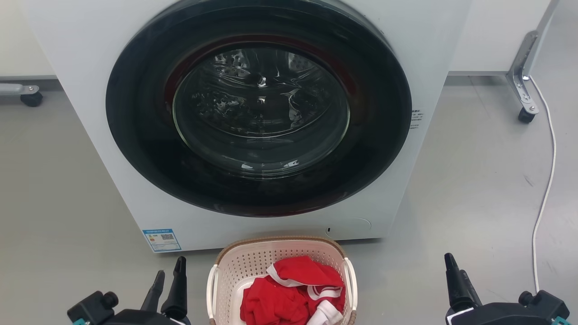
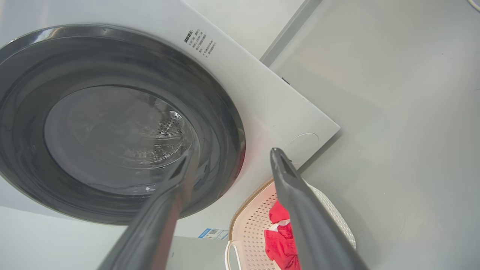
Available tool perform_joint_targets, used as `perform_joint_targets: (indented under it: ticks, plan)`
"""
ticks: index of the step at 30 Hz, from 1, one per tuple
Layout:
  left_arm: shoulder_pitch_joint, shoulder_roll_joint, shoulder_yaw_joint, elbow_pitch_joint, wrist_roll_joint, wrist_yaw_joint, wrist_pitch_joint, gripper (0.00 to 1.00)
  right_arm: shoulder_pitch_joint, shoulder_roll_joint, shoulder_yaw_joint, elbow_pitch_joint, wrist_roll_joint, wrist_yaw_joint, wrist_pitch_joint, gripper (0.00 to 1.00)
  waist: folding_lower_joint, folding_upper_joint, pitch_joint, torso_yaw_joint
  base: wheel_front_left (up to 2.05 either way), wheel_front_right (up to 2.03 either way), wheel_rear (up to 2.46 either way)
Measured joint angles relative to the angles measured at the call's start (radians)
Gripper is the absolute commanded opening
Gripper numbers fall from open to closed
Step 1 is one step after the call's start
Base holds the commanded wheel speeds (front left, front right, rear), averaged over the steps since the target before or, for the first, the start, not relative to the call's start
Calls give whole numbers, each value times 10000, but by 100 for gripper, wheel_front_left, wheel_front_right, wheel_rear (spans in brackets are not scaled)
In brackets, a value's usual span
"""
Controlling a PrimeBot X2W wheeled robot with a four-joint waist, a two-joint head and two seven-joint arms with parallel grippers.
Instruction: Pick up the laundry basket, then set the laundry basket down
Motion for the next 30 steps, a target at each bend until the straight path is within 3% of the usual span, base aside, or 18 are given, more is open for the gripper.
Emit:
perform_joint_targets:
  ticks: [30]
  plan:
    - [125, 153, -809, -589, 4844, 708, -1058, 100, 192, -63, 1172, -500, -4167, -740, -1066, 100, 0, 0, -63, 21, 0, 0, 0]
